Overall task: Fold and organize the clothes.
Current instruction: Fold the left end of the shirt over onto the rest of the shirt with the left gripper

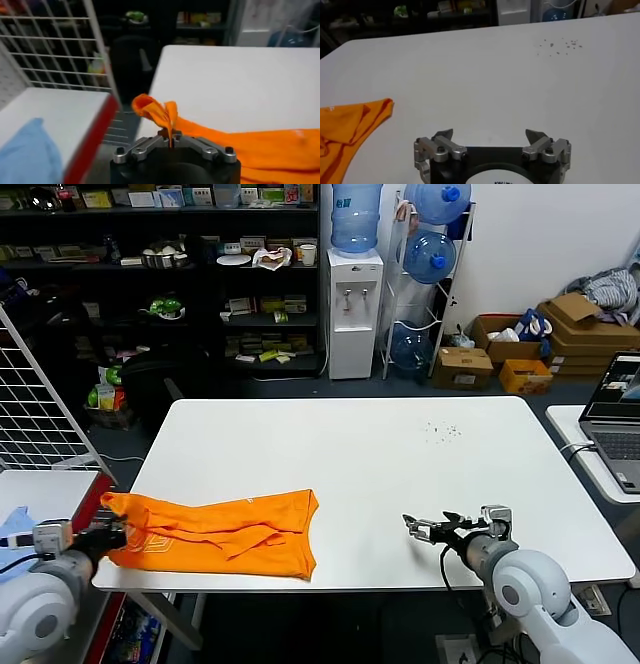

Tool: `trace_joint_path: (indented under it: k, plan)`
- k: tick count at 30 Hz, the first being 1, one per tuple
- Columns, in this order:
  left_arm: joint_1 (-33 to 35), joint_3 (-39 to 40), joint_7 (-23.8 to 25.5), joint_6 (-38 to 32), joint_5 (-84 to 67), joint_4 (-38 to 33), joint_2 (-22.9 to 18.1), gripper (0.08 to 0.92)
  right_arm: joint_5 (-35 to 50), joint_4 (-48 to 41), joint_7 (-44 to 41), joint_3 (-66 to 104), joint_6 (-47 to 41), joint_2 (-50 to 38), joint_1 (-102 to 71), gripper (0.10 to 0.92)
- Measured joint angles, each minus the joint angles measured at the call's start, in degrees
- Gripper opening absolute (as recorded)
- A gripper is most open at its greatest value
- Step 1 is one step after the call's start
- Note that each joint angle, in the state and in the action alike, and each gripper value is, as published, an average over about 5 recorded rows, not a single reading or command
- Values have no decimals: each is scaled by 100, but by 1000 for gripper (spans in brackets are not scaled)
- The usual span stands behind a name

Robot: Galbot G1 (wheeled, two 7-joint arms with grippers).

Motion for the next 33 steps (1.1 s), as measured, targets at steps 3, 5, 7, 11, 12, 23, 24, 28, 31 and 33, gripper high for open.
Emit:
trace_joint_path:
  k: [3,5,7,11,12,23,24,28,31,33]
  plan:
    - [-520,584,-160,46,-233,-299,-149,117,-46,4,41,21,-7,61,-51,921]
    - [-930,1013,-272,74,-374,-427,-279,117,-70,4,65,25,-10,100,-74,921]
    - [-1353,1440,-384,98,-503,-509,-422,117,-85,1,88,23,-13,132,-83,921]
    - [-2139,2223,-599,122,-703,-589,-711,117,-97,-21,119,4,-15,179,-73,921]
    - [-2311,2395,-647,124,-739,-600,-778,117,-99,-28,124,-3,-15,188,-68,921]
    - [-3566,3787,-1070,143,-966,-534,-1455,117,-80,-82,147,-55,-13,210,7,921]
    - [-3625,3870,-1087,144,-968,-517,-1501,117,-77,-82,147,-54,-12,210,7,921]
    - [-3810,4121,-1139,147,-967,-430,-1660,117,-74,-81,147,-51,-9,224,-1,921]
    - [-3933,4259,-1169,150,-961,-353,-1770,117,-76,-81,147,-52,-8,239,-5,921]
    - [-4005,4334,-1179,150,-950,-303,-1839,117,-78,-80,148,-54,-8,243,-9,921]
